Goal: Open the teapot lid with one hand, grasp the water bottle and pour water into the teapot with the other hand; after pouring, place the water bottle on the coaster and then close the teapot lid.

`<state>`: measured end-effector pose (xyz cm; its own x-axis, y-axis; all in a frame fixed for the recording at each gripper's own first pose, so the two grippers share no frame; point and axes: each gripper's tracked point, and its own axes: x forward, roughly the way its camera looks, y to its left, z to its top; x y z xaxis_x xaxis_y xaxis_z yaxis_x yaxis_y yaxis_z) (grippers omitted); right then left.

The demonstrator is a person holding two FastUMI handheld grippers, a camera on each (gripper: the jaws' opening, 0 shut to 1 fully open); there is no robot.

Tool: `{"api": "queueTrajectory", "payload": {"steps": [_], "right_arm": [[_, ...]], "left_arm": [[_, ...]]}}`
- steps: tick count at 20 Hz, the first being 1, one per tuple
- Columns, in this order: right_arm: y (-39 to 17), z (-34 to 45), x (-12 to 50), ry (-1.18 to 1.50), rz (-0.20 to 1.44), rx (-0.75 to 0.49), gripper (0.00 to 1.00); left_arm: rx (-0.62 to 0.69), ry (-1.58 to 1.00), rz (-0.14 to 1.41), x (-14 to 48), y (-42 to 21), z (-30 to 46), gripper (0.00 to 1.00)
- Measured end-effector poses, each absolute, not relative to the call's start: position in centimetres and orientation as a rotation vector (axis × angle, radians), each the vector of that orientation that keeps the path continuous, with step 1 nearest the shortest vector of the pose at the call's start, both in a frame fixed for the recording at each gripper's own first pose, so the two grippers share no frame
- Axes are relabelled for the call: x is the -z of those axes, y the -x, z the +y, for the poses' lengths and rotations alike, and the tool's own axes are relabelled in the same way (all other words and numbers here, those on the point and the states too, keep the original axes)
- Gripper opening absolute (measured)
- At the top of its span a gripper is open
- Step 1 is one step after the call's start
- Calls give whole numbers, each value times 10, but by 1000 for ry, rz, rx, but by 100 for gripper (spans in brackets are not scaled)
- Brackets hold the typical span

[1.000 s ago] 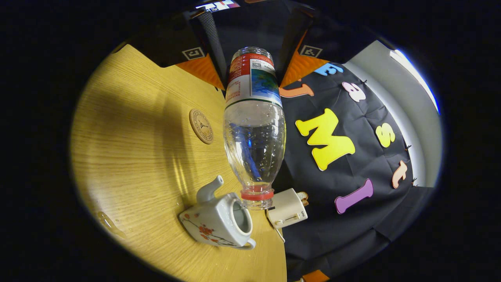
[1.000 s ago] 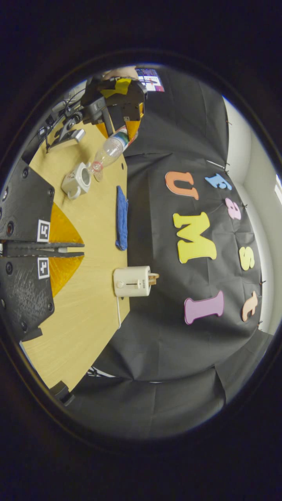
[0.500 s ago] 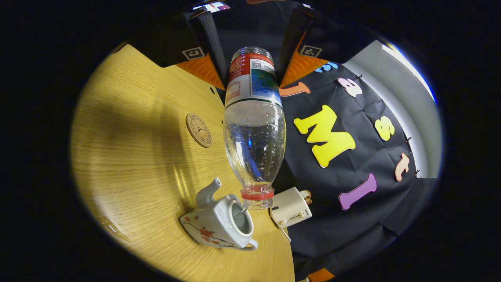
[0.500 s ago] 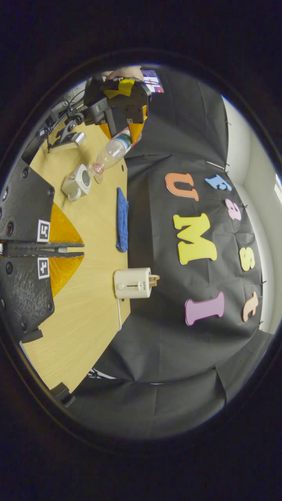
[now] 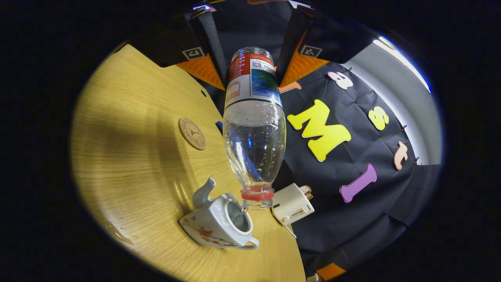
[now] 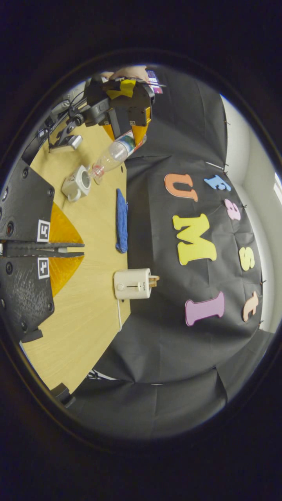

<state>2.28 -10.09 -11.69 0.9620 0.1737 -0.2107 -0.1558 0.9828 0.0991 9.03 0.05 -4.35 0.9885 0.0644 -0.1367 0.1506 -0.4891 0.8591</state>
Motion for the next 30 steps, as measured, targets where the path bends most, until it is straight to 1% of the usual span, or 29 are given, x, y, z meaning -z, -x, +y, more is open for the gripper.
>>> {"api": "queueTrajectory", "payload": {"steps": [8, 9, 10, 11, 12, 23, 26, 28, 29, 30], "right_arm": [[-21, -101, 118, -89, 221, -176, 0], [-22, -102, 119, -92, 221, -174, 0], [-21, -103, 118, -95, 221, -172, 0], [-21, -104, 119, -99, 221, -170, 0], [-21, -104, 119, -101, 224, -170, 0], [-16, -106, 120, -100, 222, -169, 0], [-15, -106, 120, -101, 225, -167, 0], [-15, -106, 119, -102, 226, -165, 0], [-15, -105, 119, -102, 226, -165, 0], [-14, -105, 117, -99, 224, -163, 0]], "left_arm": [[93, -2122, 143, 39, -89, -6, 72], [93, -2127, 140, 39, -89, -7, 72], [93, -2130, 139, 38, -90, -7, 76], [93, -2133, 141, 39, -89, -8, 76], [96, -2133, 146, 39, -90, -7, 72], [108, -2125, 159, 41, -91, -7, 72], [110, -2076, 180, 45, -92, 0, 72], [145, -2012, 231, 61, -92, 6, 72], [155, -1978, 249, 68, -89, 9, 76], [154, -1953, 241, 71, -86, 9, 72]]}}
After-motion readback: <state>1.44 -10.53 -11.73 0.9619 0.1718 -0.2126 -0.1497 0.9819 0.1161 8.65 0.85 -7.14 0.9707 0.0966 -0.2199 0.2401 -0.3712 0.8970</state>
